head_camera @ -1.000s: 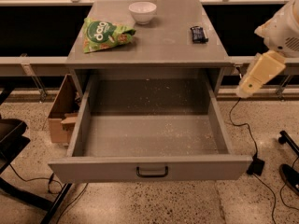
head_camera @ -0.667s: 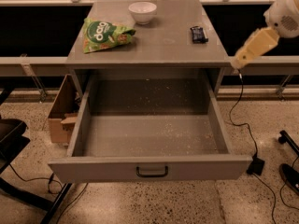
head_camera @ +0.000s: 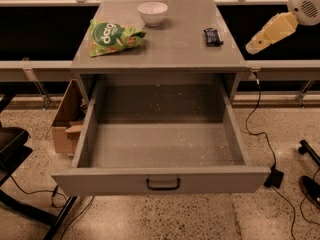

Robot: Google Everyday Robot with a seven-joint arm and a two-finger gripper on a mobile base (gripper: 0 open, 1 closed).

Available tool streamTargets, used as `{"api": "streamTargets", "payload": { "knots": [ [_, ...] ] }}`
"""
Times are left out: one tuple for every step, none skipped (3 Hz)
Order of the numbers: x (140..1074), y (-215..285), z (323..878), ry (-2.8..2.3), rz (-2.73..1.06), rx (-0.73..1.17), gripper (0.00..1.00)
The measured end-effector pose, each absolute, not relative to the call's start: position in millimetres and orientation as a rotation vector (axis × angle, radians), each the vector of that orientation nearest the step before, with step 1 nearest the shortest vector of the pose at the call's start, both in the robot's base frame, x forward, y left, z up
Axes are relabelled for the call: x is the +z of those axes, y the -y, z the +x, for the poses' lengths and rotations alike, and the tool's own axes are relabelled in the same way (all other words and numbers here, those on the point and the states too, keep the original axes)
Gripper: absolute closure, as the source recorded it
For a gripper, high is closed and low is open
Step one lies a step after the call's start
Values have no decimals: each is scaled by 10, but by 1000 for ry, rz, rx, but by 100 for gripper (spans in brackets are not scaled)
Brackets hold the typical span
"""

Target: Place rxbar blueberry into top drawer

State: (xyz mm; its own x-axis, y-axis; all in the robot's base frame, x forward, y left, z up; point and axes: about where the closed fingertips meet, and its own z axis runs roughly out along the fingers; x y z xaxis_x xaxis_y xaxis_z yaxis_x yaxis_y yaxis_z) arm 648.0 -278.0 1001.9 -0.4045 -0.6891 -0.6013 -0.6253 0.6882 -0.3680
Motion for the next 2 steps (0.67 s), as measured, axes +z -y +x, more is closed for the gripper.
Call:
{"api": "streamTargets", "payload": {
  "knots": [
    [9883, 2860, 6689, -2125, -846, -95, 0],
    [9789, 2908, 7122, -2153, -673, -89, 0]
  ]
}}
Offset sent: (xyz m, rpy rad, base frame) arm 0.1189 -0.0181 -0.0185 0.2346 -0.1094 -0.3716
